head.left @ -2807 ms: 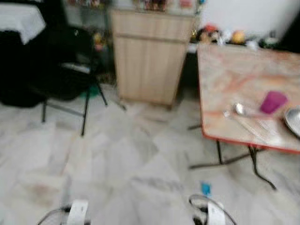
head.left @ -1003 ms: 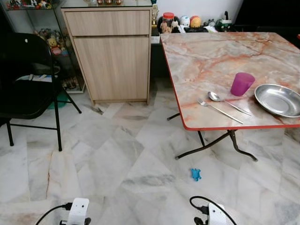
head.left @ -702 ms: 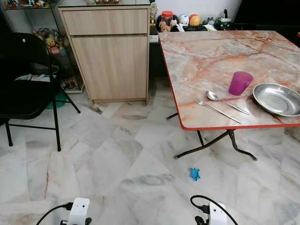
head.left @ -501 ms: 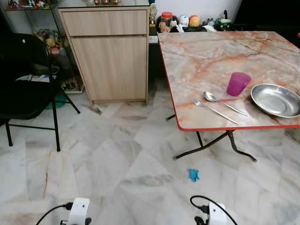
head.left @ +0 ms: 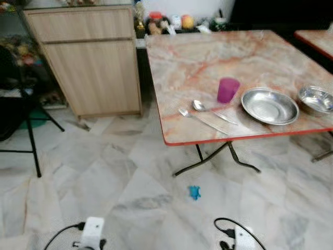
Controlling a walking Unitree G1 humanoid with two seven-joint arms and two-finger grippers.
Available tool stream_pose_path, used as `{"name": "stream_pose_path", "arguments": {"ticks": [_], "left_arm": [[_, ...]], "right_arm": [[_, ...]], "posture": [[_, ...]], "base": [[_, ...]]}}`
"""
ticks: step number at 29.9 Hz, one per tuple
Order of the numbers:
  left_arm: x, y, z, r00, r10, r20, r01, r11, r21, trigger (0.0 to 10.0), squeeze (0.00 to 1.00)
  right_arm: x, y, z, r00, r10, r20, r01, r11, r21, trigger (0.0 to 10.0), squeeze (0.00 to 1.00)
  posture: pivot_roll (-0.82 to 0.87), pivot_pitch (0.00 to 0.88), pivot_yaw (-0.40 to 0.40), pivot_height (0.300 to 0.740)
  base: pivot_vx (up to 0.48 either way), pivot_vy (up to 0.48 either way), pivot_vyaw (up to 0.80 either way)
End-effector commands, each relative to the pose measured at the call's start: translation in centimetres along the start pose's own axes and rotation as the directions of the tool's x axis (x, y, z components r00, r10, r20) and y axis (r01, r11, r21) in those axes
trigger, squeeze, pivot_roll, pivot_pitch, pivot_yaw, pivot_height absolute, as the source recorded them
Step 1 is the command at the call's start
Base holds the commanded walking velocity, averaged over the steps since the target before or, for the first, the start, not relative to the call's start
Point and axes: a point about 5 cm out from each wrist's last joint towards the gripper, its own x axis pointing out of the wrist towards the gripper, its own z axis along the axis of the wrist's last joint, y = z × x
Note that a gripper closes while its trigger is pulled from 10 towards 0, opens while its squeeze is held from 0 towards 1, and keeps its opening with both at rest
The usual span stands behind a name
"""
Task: Setting the table
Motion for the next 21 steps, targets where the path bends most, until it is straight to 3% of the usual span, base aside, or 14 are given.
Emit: {"name": "stream_pose_path", "arguments": {"ticks": [1, 16, 21], "left_arm": [[-0.21, 0.35, -0.99, 0.999, 0.013, -0.031, -0.012, 1.000, 0.006, 10.0, 0.00], [-0.26, 0.50, -1.21, 0.999, 0.014, -0.038, -0.013, 1.000, 0.008, 10.0, 0.00], [-0.26, 0.45, -1.23, 0.999, 0.014, -0.039, -0.013, 1.000, 0.007, 10.0, 0.00]], "right_arm": [[-0.09, 0.52, -0.67, 1.000, 0.009, -0.022, -0.009, 1.000, 0.008, 10.0, 0.00], [-0.09, 0.75, -0.80, 0.999, 0.020, -0.030, -0.020, 1.000, -0.014, 10.0, 0.00], [-0.10, 0.74, -0.80, 0.999, 0.017, -0.027, -0.018, 1.000, -0.017, 10.0, 0.00]], "posture": [[0.12, 0.034, -0.034, 0.740], [0.12, 0.037, -0.032, 0.740], [0.12, 0.037, -0.033, 0.740]], "base": [[0.000, -0.304, -0.73], [0.000, -0.304, -0.71], [0.000, -0.306, 0.00]]}}
